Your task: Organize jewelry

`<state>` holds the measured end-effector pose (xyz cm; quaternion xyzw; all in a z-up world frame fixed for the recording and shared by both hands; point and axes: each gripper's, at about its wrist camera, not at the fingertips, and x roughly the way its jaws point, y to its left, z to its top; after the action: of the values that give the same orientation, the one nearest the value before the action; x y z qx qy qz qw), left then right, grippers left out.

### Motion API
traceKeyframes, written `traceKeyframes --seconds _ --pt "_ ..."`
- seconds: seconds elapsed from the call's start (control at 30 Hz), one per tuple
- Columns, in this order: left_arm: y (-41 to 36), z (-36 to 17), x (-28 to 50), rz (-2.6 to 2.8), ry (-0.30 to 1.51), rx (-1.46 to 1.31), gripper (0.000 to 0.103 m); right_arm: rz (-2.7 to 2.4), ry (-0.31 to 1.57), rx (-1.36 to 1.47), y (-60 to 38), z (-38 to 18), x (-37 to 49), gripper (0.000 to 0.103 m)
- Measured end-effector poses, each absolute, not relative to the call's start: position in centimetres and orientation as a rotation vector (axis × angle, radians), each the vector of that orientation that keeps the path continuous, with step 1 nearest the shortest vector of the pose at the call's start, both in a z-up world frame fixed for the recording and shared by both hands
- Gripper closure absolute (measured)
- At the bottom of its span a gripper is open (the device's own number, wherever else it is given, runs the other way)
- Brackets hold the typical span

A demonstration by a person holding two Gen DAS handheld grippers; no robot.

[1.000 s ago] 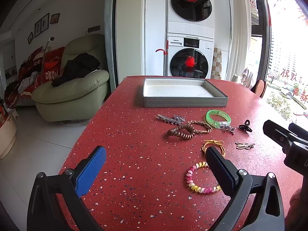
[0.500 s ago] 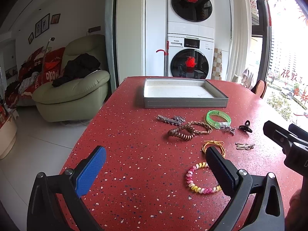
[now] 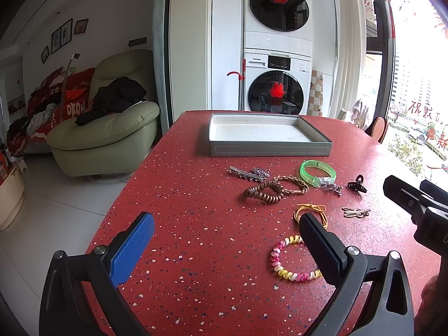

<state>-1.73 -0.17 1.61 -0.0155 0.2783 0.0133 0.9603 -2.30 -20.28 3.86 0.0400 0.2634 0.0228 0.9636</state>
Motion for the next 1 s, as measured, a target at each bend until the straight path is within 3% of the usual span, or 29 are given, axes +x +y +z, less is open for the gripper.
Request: traceKeyframes --seconds 1.0 --pt "-0.36 1.13 -1.65 0.018 0.584 -0.024 0.000 0.046 0.544 0.096 -20.45 3.77 -2.36 0.000"
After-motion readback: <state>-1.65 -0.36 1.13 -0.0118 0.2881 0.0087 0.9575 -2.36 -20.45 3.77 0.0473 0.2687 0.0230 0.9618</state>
